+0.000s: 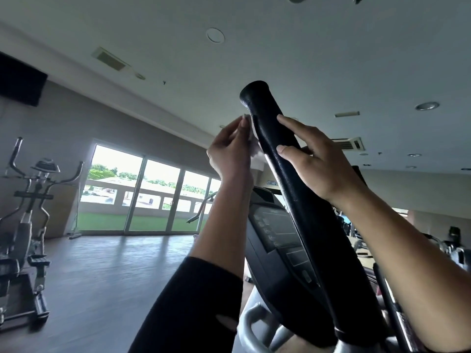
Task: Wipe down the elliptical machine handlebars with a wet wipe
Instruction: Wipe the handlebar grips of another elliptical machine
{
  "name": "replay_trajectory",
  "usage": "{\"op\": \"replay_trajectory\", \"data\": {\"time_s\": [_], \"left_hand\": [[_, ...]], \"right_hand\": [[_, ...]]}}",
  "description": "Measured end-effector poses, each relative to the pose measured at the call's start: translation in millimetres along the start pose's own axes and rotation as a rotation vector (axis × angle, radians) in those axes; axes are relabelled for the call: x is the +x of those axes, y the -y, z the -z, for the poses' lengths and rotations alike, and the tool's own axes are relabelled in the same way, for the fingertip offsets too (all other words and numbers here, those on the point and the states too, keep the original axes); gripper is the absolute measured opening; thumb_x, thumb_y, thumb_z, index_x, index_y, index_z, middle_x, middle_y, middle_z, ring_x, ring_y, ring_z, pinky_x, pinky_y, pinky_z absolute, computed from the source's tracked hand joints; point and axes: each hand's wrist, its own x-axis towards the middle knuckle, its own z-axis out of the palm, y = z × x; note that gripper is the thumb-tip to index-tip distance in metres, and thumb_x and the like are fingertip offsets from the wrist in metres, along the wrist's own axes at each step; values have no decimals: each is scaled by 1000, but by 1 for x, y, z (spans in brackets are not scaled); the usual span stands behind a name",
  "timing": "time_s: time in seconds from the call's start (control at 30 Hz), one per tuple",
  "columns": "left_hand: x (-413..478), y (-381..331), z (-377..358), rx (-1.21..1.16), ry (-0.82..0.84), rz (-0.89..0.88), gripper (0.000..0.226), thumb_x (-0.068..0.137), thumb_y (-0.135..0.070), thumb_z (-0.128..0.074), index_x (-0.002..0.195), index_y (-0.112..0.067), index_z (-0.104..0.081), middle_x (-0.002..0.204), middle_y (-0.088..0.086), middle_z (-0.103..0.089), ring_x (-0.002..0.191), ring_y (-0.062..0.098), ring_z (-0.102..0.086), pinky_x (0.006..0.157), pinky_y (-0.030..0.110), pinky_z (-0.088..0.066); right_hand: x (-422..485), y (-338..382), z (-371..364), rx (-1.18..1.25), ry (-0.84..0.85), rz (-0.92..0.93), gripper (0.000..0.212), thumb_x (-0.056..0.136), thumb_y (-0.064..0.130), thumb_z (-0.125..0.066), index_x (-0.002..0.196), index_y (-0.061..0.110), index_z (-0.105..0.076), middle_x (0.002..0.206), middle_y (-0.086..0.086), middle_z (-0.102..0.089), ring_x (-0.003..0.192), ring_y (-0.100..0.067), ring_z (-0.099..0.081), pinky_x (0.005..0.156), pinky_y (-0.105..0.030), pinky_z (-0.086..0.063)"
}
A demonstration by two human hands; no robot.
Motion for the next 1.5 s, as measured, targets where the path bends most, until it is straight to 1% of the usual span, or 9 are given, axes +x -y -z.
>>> {"op": "replay_trajectory", "data": {"time_s": [0.2, 0.37, 0.57, 0.73, 0.9, 1.07, 1.23, 1.37, 1.5], "left_hand": [[15, -9, -15, 32, 12, -48, 16, 79, -10, -77, 94, -5, -74, 71, 2, -73, 63, 11, -68, 63, 23, -54], [-9, -5, -2, 129, 56, -90, 14, 79, -13, -78, 92, -8, -76, 76, 8, -74, 68, 22, -69, 72, 39, -59], [-70, 6, 17, 167, 83, -118, 16, 84, -11, -72, 98, -3, -73, 83, 13, -74, 76, 27, -70, 76, 42, -59], [-123, 11, 27, 229, 41, -105, 12, 86, -12, -71, 97, -10, -74, 80, 9, -74, 74, 20, -68, 67, 33, -56], [-170, 15, 40, 375, 8, -146, 17, 85, -18, -73, 98, -9, -75, 76, 11, -71, 64, 20, -64, 59, 31, -51], [-211, 16, 47, 453, -16, -170, 10, 85, -21, -73, 93, -17, -76, 85, 8, -75, 81, 31, -71, 73, 55, -57], [-243, 13, 48, 597, -60, -223, 11, 86, -18, -70, 86, -29, -74, 72, -1, -72, 67, 14, -66, 65, 38, -54], [-254, 10, 50, 661, -19, -243, 16, 87, -15, -69, 85, -31, -71, 60, -1, -65, 56, 11, -58, 57, 31, -49], [-269, 2, 52, 686, 24, -204, 11, 87, -13, -69, 87, -23, -72, 58, 2, -63, 54, 8, -56, 56, 13, -43]], "right_hand": [[-9, -4, 5, 66, 20, -4, 49, 94, 24, -54, 141, 37, -43, 135, 10, -49, 117, -9, -52, 102, -24, -38], [-28, -12, 13, 113, 26, 5, 48, 94, 24, -55, 139, 38, -45, 135, 13, -50, 116, -8, -53, 102, -26, -41], [-70, -21, 22, 167, 46, 24, 47, 93, 19, -57, 137, 33, -49, 129, 15, -52, 110, 4, -50, 85, 3, -33], [-112, -28, 33, 231, 55, 30, 48, 91, 11, -59, 135, 28, -53, 120, 18, -51, 97, 31, -41, 78, 9, -28], [-147, -36, 38, 253, 49, 19, 48, 93, 12, -58, 137, 28, -51, 128, 14, -54, 110, 11, -50, 92, -4, -40], [-171, -40, 40, 261, 50, 12, 48, 93, 10, -56, 138, 26, -50, 129, 18, -51, 118, 17, -41, 99, -1, -29], [-192, -42, 35, 263, 0, -9, 48, 93, 11, -56, 139, 24, -49, 132, 13, -52, 123, 5, -46, 106, -25, -42], [-204, -39, 35, 242, -40, -39, 47, 93, 13, -57, 138, 22, -50, 129, 13, -53, 122, 0, -49, 105, -28, -42], [-218, -34, 38, 188, -42, -99, 48, 91, 12, -60, 137, 21, -51, 130, 6, -57, 118, 0, -51, 103, -17, -40]]}}
